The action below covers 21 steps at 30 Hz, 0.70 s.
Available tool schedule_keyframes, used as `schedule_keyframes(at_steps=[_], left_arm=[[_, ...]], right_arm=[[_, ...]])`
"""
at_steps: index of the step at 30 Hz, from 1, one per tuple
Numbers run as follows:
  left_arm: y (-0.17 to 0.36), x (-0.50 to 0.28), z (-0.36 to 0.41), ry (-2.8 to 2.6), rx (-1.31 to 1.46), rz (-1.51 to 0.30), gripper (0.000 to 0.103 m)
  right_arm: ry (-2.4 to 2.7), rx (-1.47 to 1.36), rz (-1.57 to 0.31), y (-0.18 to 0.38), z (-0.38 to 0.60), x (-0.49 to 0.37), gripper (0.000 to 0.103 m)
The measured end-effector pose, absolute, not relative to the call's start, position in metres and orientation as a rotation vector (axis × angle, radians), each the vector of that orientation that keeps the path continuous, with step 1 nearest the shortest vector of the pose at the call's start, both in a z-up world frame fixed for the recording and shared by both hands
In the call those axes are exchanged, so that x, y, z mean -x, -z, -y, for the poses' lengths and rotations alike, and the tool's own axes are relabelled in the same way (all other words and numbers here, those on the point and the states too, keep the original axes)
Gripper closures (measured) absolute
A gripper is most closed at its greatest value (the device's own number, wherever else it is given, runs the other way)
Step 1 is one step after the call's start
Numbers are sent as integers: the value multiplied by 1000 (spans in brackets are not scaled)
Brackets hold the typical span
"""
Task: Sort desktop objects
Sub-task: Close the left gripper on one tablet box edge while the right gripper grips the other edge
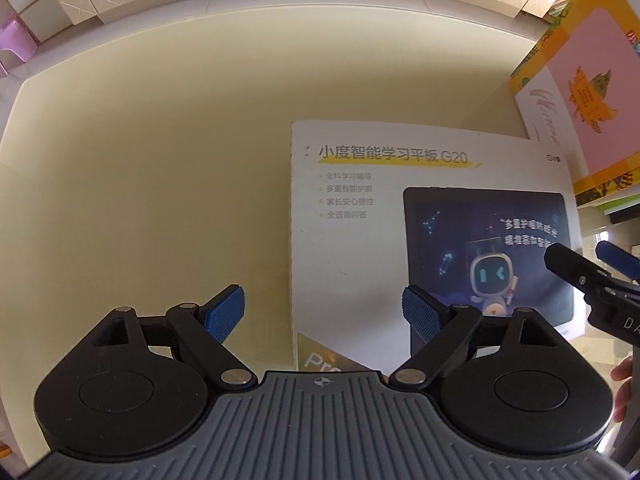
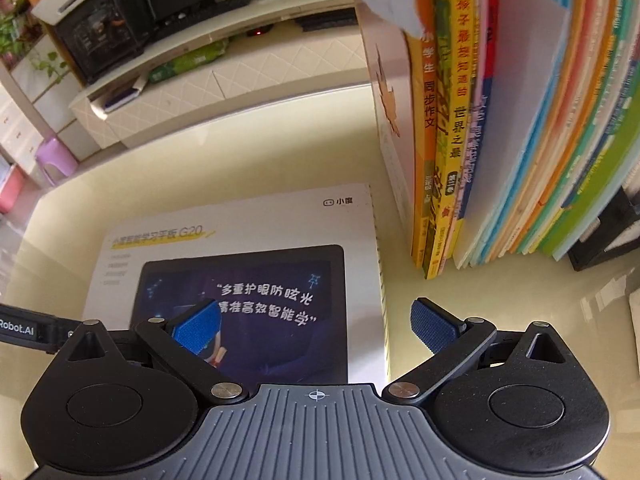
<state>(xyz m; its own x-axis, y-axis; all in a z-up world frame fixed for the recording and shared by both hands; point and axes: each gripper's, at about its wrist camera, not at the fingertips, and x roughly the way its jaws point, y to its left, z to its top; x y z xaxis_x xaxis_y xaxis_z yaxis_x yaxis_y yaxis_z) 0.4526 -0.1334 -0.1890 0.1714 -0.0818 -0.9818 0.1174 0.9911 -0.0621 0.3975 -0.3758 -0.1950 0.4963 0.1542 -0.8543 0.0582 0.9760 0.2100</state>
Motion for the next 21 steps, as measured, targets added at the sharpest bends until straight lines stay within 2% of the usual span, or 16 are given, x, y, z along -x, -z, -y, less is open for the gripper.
schedule_keyframes(at_steps=[21], left_arm=[[216, -478, 120, 305, 133, -1465, 0]], right_arm=[[-137, -382, -1120, 229, 402, -422, 0]])
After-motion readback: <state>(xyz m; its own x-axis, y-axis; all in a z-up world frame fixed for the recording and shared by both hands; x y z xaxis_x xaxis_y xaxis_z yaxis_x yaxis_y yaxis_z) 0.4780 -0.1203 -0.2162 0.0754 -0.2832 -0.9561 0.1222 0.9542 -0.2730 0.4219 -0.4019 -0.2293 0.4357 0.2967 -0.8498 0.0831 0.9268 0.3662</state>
